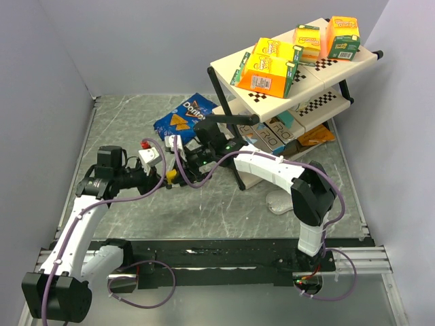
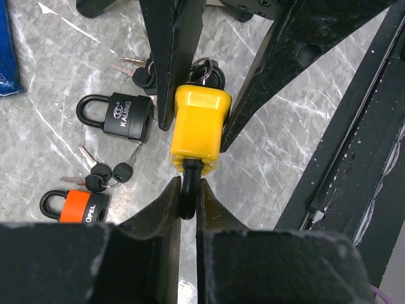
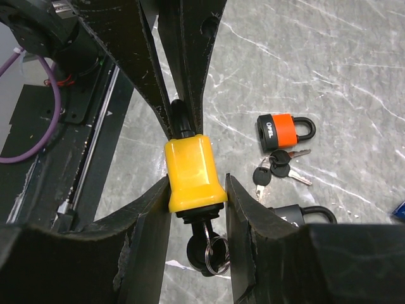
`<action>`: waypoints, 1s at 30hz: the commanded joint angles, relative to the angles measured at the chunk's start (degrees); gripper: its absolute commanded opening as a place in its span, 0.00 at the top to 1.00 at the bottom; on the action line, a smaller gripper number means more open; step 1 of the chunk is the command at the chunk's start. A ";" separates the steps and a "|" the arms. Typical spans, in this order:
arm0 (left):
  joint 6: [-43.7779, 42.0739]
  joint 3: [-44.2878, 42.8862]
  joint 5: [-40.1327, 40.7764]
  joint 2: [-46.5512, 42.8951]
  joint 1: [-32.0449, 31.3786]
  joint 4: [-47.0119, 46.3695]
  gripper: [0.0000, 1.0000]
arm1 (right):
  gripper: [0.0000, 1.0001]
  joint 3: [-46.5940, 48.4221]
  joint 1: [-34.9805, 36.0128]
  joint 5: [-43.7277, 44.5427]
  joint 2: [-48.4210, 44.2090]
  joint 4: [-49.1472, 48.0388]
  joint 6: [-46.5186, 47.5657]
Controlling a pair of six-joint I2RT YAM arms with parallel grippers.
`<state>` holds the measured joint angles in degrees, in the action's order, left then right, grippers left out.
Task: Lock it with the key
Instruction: Lock the lock.
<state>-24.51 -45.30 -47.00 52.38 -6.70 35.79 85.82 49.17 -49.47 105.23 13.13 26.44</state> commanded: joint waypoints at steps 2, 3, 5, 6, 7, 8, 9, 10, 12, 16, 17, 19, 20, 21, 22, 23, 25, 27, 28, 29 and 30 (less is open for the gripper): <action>-1.14 -2.42 -11.01 -0.34 -4.03 -8.12 0.99 | 1.00 0.93 5.77 -13.64 -4.33 -14.01 1.33; -2.28 -2.60 -10.22 -0.78 -3.33 -6.63 0.99 | 1.00 0.84 5.33 -13.37 -4.68 -13.40 1.95; -5.01 -2.95 -10.04 -1.92 -2.10 -2.58 0.99 | 0.99 0.75 4.01 -12.76 -5.56 -7.61 4.83; -5.98 -3.39 -10.30 -2.28 -0.44 -1.26 0.99 | 0.84 0.66 3.48 -12.58 -5.91 -5.59 5.72; -7.99 -3.65 -10.74 -2.46 0.54 0.40 0.99 | 0.74 0.66 3.04 -12.40 -6.17 -2.43 6.52; -9.05 -3.92 -11.18 -2.72 2.98 3.12 0.99 | 0.52 0.32 2.60 -11.71 -6.79 -0.84 8.00; -10.37 -4.70 -11.70 -2.63 4.23 4.88 0.99 | 0.44 0.31 1.73 -11.35 -7.05 0.48 8.71; -13.34 -5.23 -12.58 -2.46 5.37 6.56 0.99 | 0.39 0.05 1.29 -11.09 -7.75 3.02 10.11; -16.43 -7.07 -13.37 -1.50 8.52 11.65 0.99 | 0.30 -0.74 0.24 -10.04 -8.55 4.88 11.53; -25.56 -10.07 -14.17 -0.09 10.48 19.13 0.99 | 0.28 -1.36 -1.35 -8.71 -9.43 9.63 15.74; -26.28 -10.42 -14.08 0.09 10.57 19.84 0.99 | 0.28 -1.18 -1.62 -8.62 -9.43 10.33 16.19; -27.60 -10.77 -14.08 0.00 10.48 21.07 0.99 | 0.28 -1.01 -2.23 -8.36 -9.25 11.48 16.72; -27.95 -10.69 -14.25 -0.35 10.48 21.25 0.99 | 0.30 -0.66 -2.23 -8.18 -9.17 11.75 16.81; -27.87 -10.60 -14.26 -0.44 10.57 21.08 0.99 | 0.31 -0.48 -2.32 -8.10 -8.99 11.75 16.89; -27.61 -10.43 -14.34 -0.61 10.48 20.81 0.99 | 0.32 -0.31 -2.23 -8.18 -8.82 11.66 16.63; -27.35 -10.25 -14.26 -0.87 10.48 20.64 0.99 | 0.35 -0.13 -2.32 -8.27 -8.81 11.14 16.37; -27.34 -10.25 -14.34 -0.96 10.48 20.37 0.99 | 0.39 0.13 -2.23 -8.53 -8.46 10.52 15.40; -27.25 -10.34 -14.35 -0.88 10.48 20.37 0.99 | 0.39 0.14 -2.23 -8.53 -8.20 9.38 14.35; -27.34 -10.34 -14.43 -0.88 10.48 20.46 0.99 | 0.40 0.22 -2.23 -8.36 -8.02 8.94 13.91; -27.52 -10.34 -14.52 -0.79 10.48 20.46 0.99 | 0.41 0.31 -2.23 -8.36 -7.94 8.67 13.64; -27.52 -10.34 -14.43 -0.79 10.48 20.46 0.99 | 0.41 0.40 -2.15 -8.45 -7.67 8.24 13.12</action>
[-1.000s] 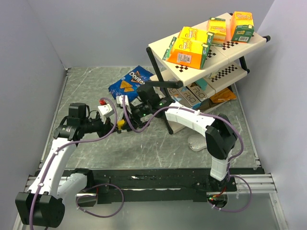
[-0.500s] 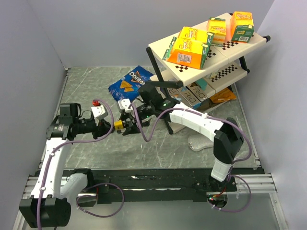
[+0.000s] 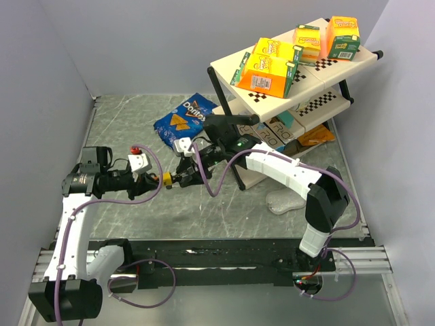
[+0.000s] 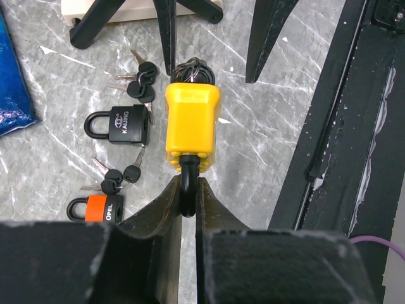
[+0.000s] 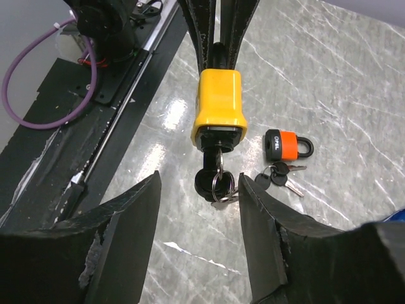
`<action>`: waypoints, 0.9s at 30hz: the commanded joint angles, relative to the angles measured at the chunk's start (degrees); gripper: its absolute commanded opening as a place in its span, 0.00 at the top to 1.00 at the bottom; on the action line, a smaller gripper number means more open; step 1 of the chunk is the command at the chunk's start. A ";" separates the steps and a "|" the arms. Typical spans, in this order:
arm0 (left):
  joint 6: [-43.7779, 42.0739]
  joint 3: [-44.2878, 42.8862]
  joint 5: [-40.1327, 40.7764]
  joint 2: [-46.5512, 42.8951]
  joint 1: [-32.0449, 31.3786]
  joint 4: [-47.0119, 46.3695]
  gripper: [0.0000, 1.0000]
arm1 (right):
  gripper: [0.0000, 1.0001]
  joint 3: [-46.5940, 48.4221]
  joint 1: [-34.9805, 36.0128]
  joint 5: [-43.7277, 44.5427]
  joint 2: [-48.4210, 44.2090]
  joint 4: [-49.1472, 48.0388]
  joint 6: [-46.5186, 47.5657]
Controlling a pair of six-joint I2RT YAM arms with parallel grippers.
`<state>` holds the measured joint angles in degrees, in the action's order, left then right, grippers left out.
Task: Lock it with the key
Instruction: Lock the lock.
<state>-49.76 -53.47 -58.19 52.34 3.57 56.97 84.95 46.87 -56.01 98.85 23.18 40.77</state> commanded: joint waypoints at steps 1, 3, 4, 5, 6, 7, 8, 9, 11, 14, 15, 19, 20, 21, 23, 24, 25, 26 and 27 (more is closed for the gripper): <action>-2.27 -2.07 -3.24 -0.74 0.21 -0.72 0.99 | 0.41 1.71 0.06 -2.00 -1.12 -2.00 -1.66; -2.36 -1.81 -3.07 -0.83 0.21 -0.98 0.99 | 0.41 1.98 0.15 -2.26 -0.76 -2.70 -2.80; -2.27 -1.72 -3.07 -0.92 0.21 -1.51 0.99 | 0.41 2.50 0.32 -2.35 -0.68 -2.87 -2.98; -1.84 -1.55 -3.07 -0.83 0.21 -1.69 0.99 | 0.43 2.59 0.59 -2.44 -0.50 -3.05 -3.16; -1.75 -1.55 -3.15 -0.83 0.21 -1.86 0.99 | 0.44 2.77 0.59 -2.35 -0.32 -3.14 -3.42; -1.75 -1.55 -3.07 -0.75 0.21 -2.04 0.99 | 0.45 3.03 0.76 -2.35 -0.15 -3.40 -3.51; -1.92 -1.55 -3.07 -0.74 0.21 -1.95 0.99 | 0.46 3.12 0.94 -2.35 -0.06 -3.49 -3.68; -1.92 -1.63 -3.07 -0.66 0.29 -1.95 0.99 | 0.47 3.38 1.03 -2.35 0.20 -3.58 -4.03; -2.27 -1.63 -3.15 -0.48 0.21 -1.78 0.99 | 0.49 3.47 1.11 -2.18 0.38 -3.84 -4.30; -2.27 -1.55 -3.07 -0.48 0.21 -1.86 0.99 | 0.53 3.65 1.47 -1.30 0.91 -4.11 -4.21; -2.45 -1.63 -3.07 -0.66 0.21 -1.78 0.99 | 0.55 3.82 1.55 -1.04 0.91 -4.02 -4.21; -2.62 -1.55 -2.80 -0.92 0.21 -1.34 0.99 | 0.69 4.17 1.64 0.11 1.43 -3.67 -3.69; -2.63 -1.55 -2.89 -1.01 0.21 -1.25 0.99 | 0.72 4.17 1.64 0.46 1.44 -3.23 -3.16; -2.71 -1.55 -2.80 -1.10 0.21 -1.16 0.99 | 0.77 4.00 1.56 0.90 1.35 -3.05 -2.90; -2.62 -1.63 -2.71 -1.10 0.21 -0.90 0.99 | 0.83 3.91 1.64 1.60 1.26 -2.53 -1.50; -2.63 -1.63 -2.63 -1.18 0.29 -0.81 0.99 | 0.88 3.82 1.64 1.95 1.17 -2.00 -1.05; -2.63 -1.63 -2.45 -1.36 0.21 -0.72 0.99 | 0.91 3.74 1.56 2.65 1.17 -1.74 -0.61; -2.63 -1.55 -2.19 -1.36 0.21 -0.55 0.99 | 0.95 3.65 1.47 3.09 1.00 -1.39 0.17; -2.54 -1.55 -2.19 -1.53 0.21 -0.54 0.99 | 1.00 3.47 1.55 3.62 0.91 -0.77 0.62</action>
<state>-50.37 -53.47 -57.98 52.34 3.57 57.93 86.35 48.12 -53.80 99.61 20.64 38.63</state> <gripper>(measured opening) 0.134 0.074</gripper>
